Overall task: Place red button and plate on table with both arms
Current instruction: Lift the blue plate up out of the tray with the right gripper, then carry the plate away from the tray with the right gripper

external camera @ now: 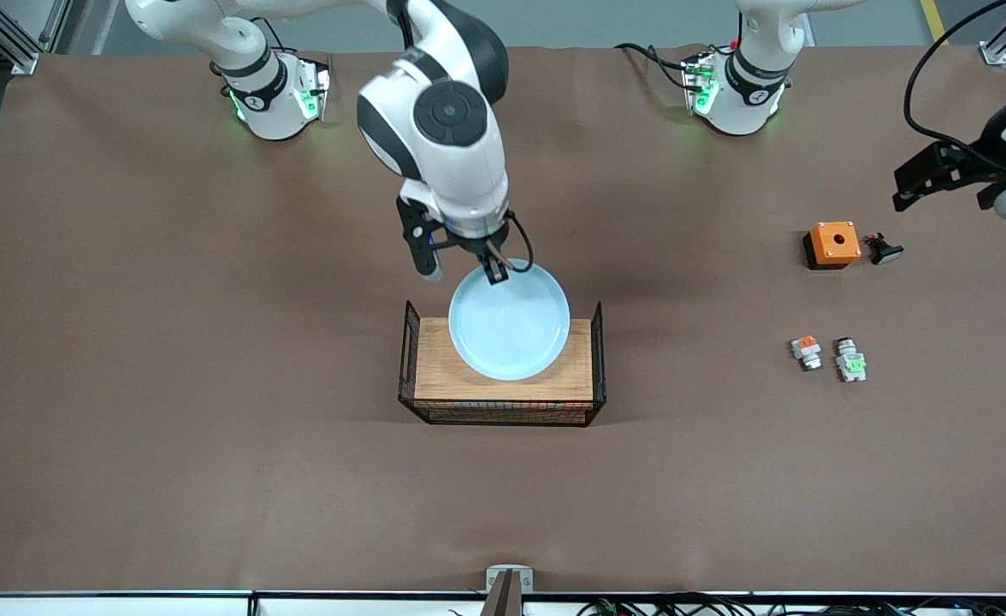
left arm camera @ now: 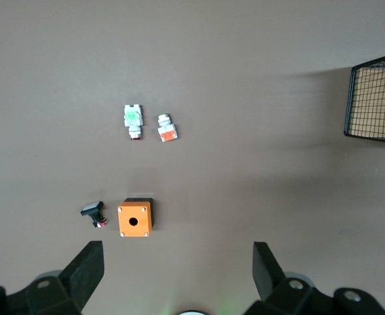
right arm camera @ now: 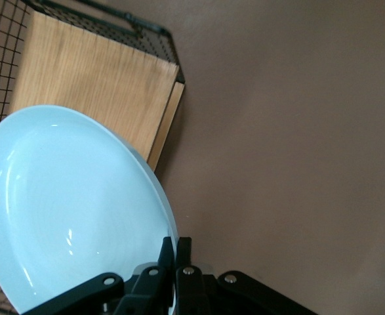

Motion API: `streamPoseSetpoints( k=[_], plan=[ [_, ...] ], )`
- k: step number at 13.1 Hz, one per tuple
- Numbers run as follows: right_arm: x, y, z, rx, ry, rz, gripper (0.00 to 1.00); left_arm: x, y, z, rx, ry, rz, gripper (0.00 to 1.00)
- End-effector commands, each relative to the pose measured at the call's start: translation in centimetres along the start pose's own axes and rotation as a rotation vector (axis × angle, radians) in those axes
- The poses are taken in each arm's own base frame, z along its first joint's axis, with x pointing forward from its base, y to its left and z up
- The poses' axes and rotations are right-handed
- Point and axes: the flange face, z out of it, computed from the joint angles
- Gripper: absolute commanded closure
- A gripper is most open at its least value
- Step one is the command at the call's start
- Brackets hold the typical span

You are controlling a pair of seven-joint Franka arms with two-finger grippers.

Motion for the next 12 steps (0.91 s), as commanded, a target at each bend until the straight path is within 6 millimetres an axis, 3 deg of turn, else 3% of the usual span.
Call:
streamPoseSetpoints(
  k=[1, 3, 6, 10, 12],
  plan=[
    [1.2, 2.5, -5.1, -0.033, -0.018, -0.104, 1.00, -1.1, -0.6, 0.2, -0.017, -0.009, -0.025, 0.00],
    [3.1, 4.0, -8.2, -0.064, -0.008, -0.224, 1.00, -0.7, -0.5, 0.4, -0.020, -0.007, -0.023, 0.00],
    [9.5, 5.5, -12.2, -0.133, 0.003, -0.489, 1.00, -0.7, -0.1, 0.6, -0.019, -0.010, -0.015, 0.00],
    [21.5, 6.0, -16.0, -0.148, -0.039, -0.741, 1.00, -0.7, 0.0, 0.7, -0.017, -0.016, -0.014, 0.00],
    [27.9, 5.7, -15.6, -0.156, -0.068, -0.842, 1.00, -0.7, -0.1, 0.7, -0.017, -0.016, -0.015, 0.00]
  ],
)
